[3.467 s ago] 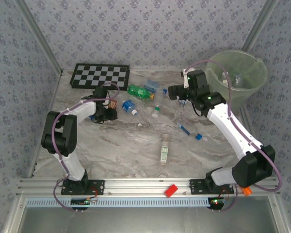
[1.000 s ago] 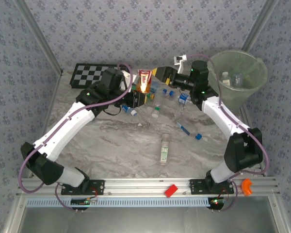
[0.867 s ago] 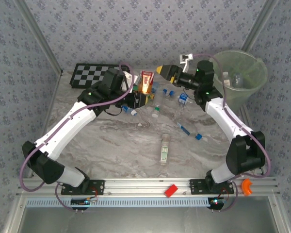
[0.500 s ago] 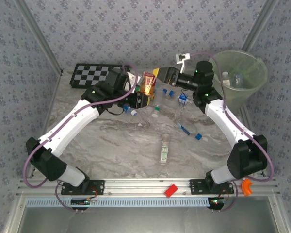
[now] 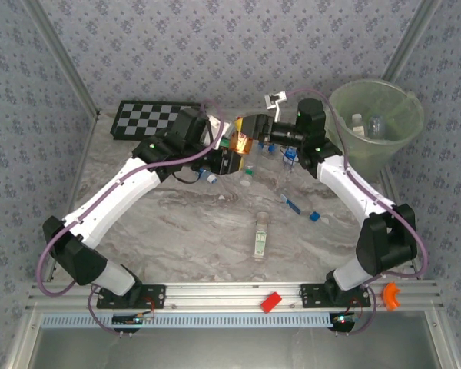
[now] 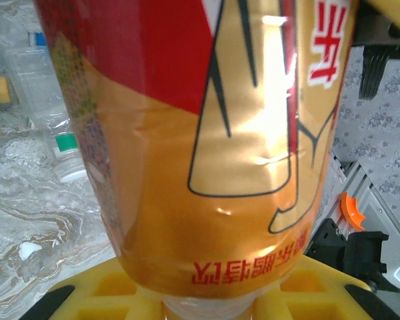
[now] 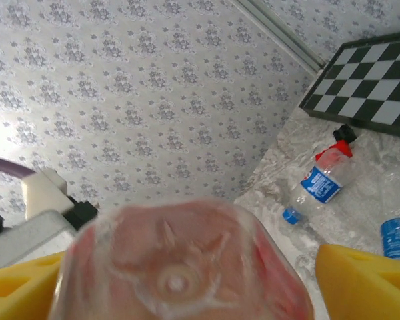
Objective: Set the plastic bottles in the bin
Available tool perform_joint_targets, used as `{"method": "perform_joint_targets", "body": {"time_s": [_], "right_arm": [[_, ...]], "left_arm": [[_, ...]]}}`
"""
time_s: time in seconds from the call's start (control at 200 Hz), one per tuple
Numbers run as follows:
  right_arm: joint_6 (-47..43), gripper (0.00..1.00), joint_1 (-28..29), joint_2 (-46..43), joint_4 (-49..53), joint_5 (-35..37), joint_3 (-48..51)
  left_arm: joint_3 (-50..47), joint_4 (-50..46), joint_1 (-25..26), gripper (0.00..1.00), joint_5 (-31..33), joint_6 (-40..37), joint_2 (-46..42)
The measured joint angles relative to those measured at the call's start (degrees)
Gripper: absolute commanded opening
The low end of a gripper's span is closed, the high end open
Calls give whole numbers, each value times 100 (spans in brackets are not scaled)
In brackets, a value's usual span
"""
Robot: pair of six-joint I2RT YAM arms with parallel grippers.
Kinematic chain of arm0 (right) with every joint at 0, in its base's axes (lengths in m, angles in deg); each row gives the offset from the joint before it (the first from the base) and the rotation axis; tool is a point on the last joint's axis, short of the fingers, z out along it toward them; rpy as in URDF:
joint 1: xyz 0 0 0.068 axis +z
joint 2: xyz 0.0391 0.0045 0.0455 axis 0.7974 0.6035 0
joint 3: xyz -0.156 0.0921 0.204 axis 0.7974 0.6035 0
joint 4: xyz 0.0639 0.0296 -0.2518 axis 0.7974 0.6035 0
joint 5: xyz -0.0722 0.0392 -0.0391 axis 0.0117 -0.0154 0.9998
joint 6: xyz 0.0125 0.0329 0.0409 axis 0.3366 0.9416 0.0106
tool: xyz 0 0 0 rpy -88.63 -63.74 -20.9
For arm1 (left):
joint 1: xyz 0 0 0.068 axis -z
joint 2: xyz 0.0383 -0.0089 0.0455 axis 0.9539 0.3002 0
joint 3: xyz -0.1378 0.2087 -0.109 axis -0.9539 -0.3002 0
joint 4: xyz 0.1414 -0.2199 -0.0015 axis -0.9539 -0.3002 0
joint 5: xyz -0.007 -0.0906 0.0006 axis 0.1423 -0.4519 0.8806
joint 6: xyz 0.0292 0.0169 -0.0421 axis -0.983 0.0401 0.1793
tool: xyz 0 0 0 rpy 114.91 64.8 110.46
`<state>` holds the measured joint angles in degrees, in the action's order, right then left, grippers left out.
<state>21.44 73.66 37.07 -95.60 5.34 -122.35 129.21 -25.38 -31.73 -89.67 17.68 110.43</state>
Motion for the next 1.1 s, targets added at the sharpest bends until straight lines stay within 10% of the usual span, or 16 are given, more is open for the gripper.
{"method": "perform_joint_targets", "body": {"time_s": [0.32, 0.49, 1.099], "right_arm": [[208, 60, -240, -59, -9, -42, 0], [39, 61, -428, -369, 358, 208, 0], [-1373, 59, -2306, -1416, 3364, 3475, -1434]], "left_arm": [[33, -83, 22, 53, 48, 42, 11], [103, -111, -7, 99, 109, 101, 13], [-162, -151, -1051, 100, 66, 243, -962]]}}
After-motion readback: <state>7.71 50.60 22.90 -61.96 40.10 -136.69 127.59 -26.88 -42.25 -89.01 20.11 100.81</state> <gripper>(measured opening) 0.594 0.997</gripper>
